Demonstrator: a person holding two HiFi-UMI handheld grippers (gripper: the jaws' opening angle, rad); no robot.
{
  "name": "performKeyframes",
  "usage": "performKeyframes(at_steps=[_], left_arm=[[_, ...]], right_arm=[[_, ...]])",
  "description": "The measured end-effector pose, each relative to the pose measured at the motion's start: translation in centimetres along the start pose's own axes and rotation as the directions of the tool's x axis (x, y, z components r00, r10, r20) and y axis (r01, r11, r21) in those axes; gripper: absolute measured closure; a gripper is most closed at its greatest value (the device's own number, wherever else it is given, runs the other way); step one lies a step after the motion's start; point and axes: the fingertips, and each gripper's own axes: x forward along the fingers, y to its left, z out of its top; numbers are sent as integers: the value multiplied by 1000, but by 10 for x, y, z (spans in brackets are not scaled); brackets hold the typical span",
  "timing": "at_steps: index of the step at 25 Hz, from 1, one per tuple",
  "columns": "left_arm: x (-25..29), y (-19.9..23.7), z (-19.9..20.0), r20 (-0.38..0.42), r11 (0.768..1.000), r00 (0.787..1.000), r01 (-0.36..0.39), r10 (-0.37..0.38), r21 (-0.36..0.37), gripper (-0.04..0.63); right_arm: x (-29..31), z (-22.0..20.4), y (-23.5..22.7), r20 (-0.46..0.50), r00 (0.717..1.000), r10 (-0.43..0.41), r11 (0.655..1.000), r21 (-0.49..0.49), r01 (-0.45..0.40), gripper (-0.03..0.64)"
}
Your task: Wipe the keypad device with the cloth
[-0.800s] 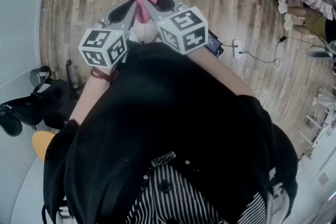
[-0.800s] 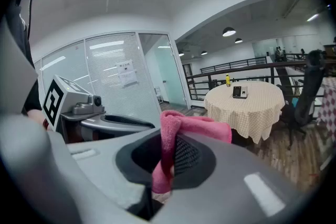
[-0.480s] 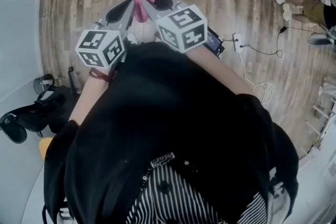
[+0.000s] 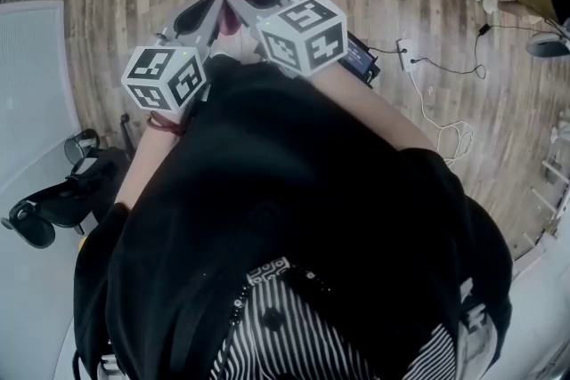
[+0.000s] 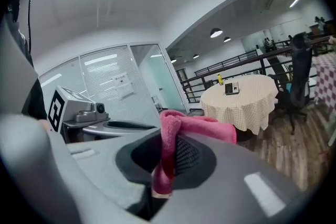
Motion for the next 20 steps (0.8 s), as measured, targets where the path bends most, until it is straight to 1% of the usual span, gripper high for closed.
performKeyframes(at_steps=[4, 7, 9, 10, 12, 15, 18, 20], left_arm=[[1, -4, 4, -24, 1000, 1000, -4, 4, 17, 595], [-8, 8, 14, -13, 999, 999, -34, 34, -16, 595], [-8, 8, 17, -5, 999, 999, -34, 34, -42, 595], [-2, 5, 17, -9, 999, 1000, -18, 17, -40, 595], [18, -2, 15, -36, 999, 998, 44, -45, -17, 595], [35, -14, 11, -62, 990, 988, 139, -138, 6, 595], [43, -22, 2, -68, 983, 981, 185, -183, 15, 595], [60, -19, 5, -81, 976, 973, 217, -215, 20, 595]], right_arm=[[-2, 7, -4, 13, 1000, -5, 1000, 5, 5, 586], [1, 20, 12, 29, 1000, -6, 999, -37, 7, 586], [-4, 25, 18, 50, 999, -10, 998, -56, 13, 586], [-7, 27, 12, 64, 997, -31, 998, -50, 34, 586], [-10, 31, -11, 86, 992, -91, 996, -9, 92, 586], [-17, 30, -29, 86, 985, -146, 989, 39, 144, 586], [-27, 21, -33, 91, 978, -186, 982, 34, 183, 586], [-25, 24, -49, 88, 972, -219, 975, 40, 217, 586]])
